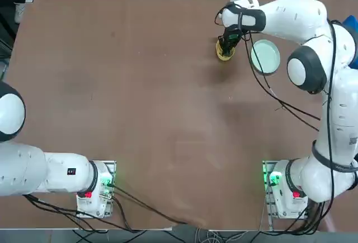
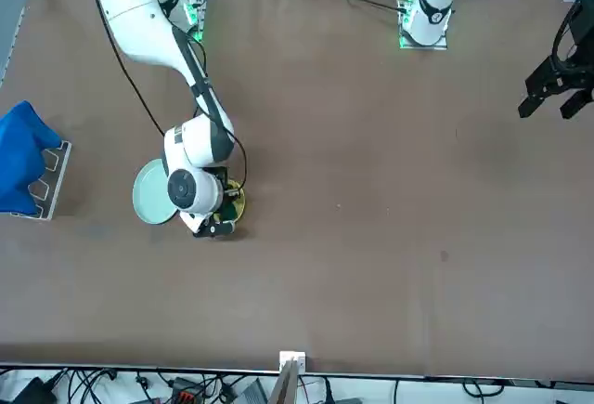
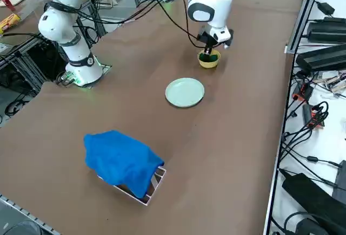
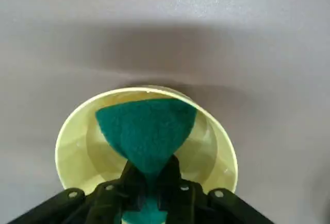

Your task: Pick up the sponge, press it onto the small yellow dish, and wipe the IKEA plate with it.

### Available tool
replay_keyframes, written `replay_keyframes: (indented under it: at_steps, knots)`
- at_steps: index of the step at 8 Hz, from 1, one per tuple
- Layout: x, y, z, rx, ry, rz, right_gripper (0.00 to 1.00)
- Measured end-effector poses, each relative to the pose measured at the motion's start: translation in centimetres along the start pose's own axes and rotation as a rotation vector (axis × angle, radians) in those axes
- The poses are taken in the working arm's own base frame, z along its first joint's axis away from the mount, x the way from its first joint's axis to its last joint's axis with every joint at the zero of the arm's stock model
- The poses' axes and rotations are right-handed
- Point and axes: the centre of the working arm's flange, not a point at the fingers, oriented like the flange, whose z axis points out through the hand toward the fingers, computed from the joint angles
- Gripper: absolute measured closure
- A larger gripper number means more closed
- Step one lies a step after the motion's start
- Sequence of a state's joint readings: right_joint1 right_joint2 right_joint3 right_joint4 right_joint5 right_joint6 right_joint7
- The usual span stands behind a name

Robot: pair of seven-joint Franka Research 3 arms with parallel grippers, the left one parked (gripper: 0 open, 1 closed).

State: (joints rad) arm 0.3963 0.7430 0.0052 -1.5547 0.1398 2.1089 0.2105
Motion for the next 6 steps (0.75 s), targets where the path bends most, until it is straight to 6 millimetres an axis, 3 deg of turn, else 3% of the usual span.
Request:
replay_keyframes:
  at_steps: [6]
  knots:
    - [0.03, 0.0, -0.01, 0.0, 0.001, -0.006, 0.87]
